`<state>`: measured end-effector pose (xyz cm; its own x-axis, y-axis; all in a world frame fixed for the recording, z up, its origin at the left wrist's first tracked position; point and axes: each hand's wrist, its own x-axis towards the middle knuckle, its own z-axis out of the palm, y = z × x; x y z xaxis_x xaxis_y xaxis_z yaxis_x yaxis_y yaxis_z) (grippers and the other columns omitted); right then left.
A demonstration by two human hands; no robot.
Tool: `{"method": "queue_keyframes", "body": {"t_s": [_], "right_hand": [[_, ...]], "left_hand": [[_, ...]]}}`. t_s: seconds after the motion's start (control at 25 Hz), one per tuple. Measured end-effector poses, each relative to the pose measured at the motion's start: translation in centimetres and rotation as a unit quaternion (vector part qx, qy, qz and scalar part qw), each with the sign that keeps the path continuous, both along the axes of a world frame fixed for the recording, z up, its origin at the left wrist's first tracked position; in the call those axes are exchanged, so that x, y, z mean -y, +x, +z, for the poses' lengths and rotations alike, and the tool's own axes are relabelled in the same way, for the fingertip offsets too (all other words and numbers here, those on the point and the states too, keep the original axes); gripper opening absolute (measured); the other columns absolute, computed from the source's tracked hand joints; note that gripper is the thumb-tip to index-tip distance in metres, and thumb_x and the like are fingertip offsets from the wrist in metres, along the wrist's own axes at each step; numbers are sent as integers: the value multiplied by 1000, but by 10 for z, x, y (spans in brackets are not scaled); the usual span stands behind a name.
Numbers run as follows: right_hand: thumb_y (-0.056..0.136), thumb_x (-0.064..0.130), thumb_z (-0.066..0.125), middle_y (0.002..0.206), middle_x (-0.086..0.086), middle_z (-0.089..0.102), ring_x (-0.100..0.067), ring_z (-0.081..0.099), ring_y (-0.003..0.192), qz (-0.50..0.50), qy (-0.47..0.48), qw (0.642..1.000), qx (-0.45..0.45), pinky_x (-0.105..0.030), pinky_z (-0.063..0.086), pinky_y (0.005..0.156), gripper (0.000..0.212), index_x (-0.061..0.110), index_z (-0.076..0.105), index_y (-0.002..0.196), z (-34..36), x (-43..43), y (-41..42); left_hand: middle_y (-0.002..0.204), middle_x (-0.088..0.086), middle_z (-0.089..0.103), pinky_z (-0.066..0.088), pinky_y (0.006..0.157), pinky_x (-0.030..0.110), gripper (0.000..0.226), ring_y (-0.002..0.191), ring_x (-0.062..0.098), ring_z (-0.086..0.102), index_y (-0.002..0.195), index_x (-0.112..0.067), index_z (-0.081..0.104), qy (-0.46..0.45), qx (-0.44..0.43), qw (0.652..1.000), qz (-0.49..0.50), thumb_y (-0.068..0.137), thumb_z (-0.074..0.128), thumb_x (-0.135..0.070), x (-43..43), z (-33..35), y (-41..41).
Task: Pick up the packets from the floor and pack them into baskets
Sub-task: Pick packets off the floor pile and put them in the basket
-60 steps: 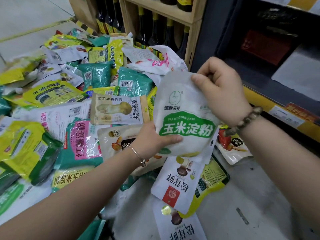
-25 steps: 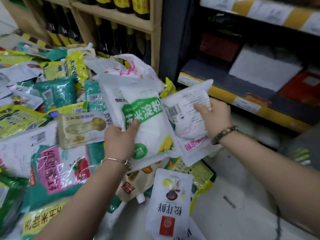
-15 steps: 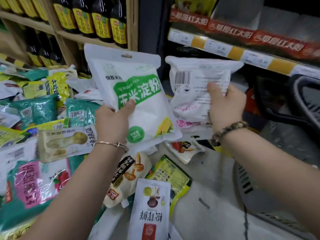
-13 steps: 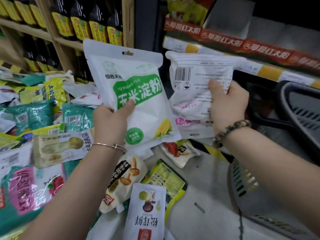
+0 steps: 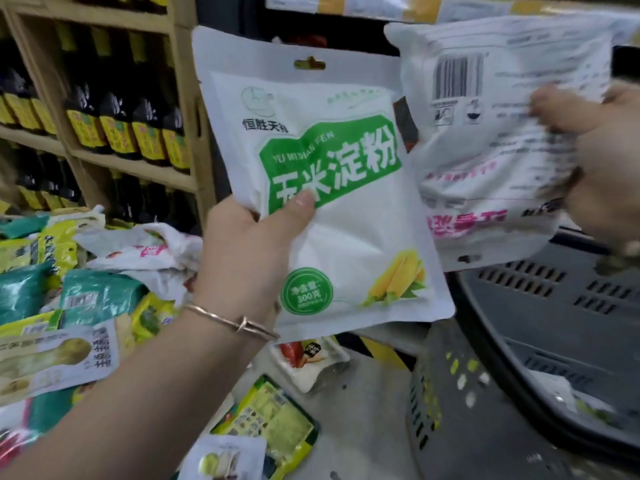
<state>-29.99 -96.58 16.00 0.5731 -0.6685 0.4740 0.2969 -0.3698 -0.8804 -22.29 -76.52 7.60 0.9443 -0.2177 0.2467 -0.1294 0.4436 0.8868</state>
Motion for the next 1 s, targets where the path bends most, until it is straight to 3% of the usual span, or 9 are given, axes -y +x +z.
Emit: {"method": "queue_keyframes", "body": {"t_s": [0.12, 0.36, 0.48, 0.56, 0.64, 0.68, 0.76, 0.88, 1.0], "right_hand": [[93, 17, 56, 60, 19, 68, 1, 68, 61, -42, -11, 999, -27, -13, 51, 51, 15, 24, 60, 80, 4, 57, -38], [89, 16, 62, 75, 0, 74, -16, 71, 66, -139, 97, 976, -134, -30, 58, 52, 6, 15, 68, 88, -43, 175, -127], [89, 12, 62, 78, -6, 71, -21, 70, 64, -182, 131, 957, -184, -30, 56, 53, 5, 9, 65, 88, -73, 207, -147], [89, 19, 63, 75, -13, 64, -29, 61, 68, -236, 27, 923, -301, -33, 50, 61, 18, 7, 61, 76, -96, 232, -153], [91, 23, 59, 72, -17, 57, -28, 50, 66, -251, -79, 857, -442, -30, 35, 57, 31, 1, 58, 69, -121, 257, -155], [92, 23, 57, 78, -20, 60, -28, 49, 68, -240, -105, 830, -493, -30, 32, 56, 31, -3, 62, 76, -135, 269, -155], [93, 20, 54, 96, -22, 64, -28, 52, 78, -218, -119, 788, -563, -29, 36, 61, 29, -7, 65, 93, -167, 288, -155], [96, 21, 48, 114, -18, 61, -29, 57, 104, -192, -139, 735, -635, -28, 42, 76, 29, -2, 61, 106, -213, 309, -157], [96, 20, 47, 116, -20, 60, -32, 56, 109, -171, -93, 728, -657, -28, 40, 76, 24, 0, 59, 103, -252, 329, -159]], "left_hand": [[82, 6, 74, 59, 70, 42, 14, 76, 26, 72, 78, -13, 71, 41, 0, 997, -66, 84, 63, -4, 48, 5, -17], [83, 8, 74, 59, 68, 39, 12, 74, 25, 71, 81, -11, 70, 145, -4, 971, -188, 83, 63, -1, 153, 4, -54], [88, 13, 72, 58, 72, 41, 7, 75, 29, 69, 88, -6, 69, 235, -28, 947, -219, 84, 64, -2, 201, -5, -65], [94, 17, 70, 56, 79, 45, 9, 83, 33, 67, 93, -3, 67, 325, -12, 922, -209, 85, 66, -6, 236, -18, -68], [94, 15, 67, 52, 78, 35, 11, 85, 29, 64, 92, -5, 66, 444, 49, 872, -199, 85, 66, -13, 268, -40, -70], [92, 13, 65, 47, 73, 29, 14, 84, 26, 61, 94, -5, 65, 498, 72, 842, -193, 86, 66, -17, 281, -52, -74], [98, 14, 65, 42, 69, 28, 26, 88, 28, 62, 105, -1, 64, 550, 67, 811, -189, 86, 65, -20, 302, -81, -82], [109, 15, 65, 42, 71, 28, 30, 99, 32, 61, 112, -1, 62, 565, 38, 797, -211, 89, 62, -20, 327, -125, -97], [112, 16, 64, 46, 78, 32, 29, 103, 33, 59, 113, -4, 60, 579, 40, 781, -230, 90, 61, -22, 349, -165, -113]]}}
